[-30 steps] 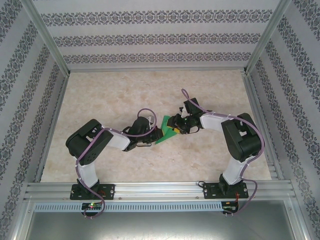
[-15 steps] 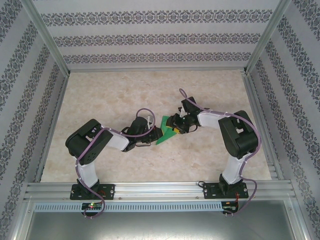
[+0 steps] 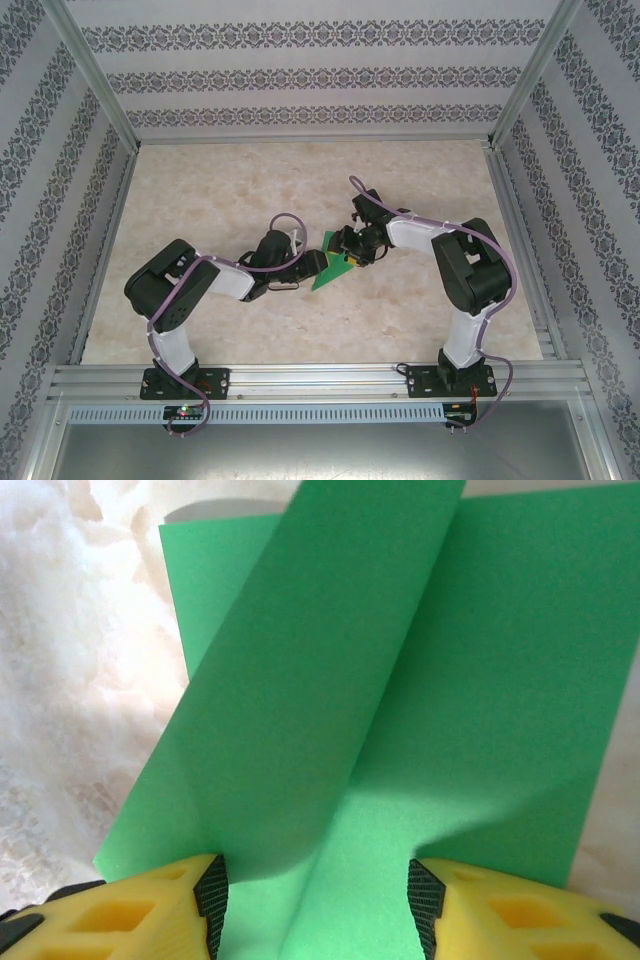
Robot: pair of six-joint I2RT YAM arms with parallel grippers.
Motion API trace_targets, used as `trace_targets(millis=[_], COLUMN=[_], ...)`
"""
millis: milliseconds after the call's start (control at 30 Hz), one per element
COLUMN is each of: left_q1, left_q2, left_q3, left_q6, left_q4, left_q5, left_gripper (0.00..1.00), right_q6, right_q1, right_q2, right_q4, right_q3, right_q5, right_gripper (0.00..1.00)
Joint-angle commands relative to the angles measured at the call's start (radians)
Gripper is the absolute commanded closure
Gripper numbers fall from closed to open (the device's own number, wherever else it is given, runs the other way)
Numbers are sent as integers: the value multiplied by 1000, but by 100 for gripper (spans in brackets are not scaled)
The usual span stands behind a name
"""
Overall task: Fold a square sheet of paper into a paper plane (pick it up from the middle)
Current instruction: Fourth fold the wing at the center of the table.
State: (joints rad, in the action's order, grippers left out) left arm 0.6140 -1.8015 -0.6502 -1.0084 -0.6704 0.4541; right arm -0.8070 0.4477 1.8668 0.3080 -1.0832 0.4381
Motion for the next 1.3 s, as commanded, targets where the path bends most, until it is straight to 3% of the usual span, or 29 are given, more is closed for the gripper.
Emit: trace_targets(millis=[0,167,367,500,600,833,1267], left_q1=[-22,-39,-29,-2,6,6,6], left_q2=[44,141,205,168,131,36,-9], left_q3=[3,25,-1,-70,-94,-156,-162], left_q6=[41,73,94,134,132,117,102], left_q4=[57,140,198,279,284,329,368], left_q5=[15,-36,-4,30,43,65,20], left_gripper=[56,56,66,79,83,88,89], right_q6=[4,-10,-36,-47,-49,-49,-36], right_q1=[4,9,17,19,18,19,19], right_q2=[69,92,122,133,140,144,167], right_q4=[113,148,178,184,190,200,220], right_q3=[17,-1,-14,-13,-16,-15,-15], right_q5=[-111,-134,-159,-163,-164,-170,-191], right_gripper=[45,43,43,43,43,44,46])
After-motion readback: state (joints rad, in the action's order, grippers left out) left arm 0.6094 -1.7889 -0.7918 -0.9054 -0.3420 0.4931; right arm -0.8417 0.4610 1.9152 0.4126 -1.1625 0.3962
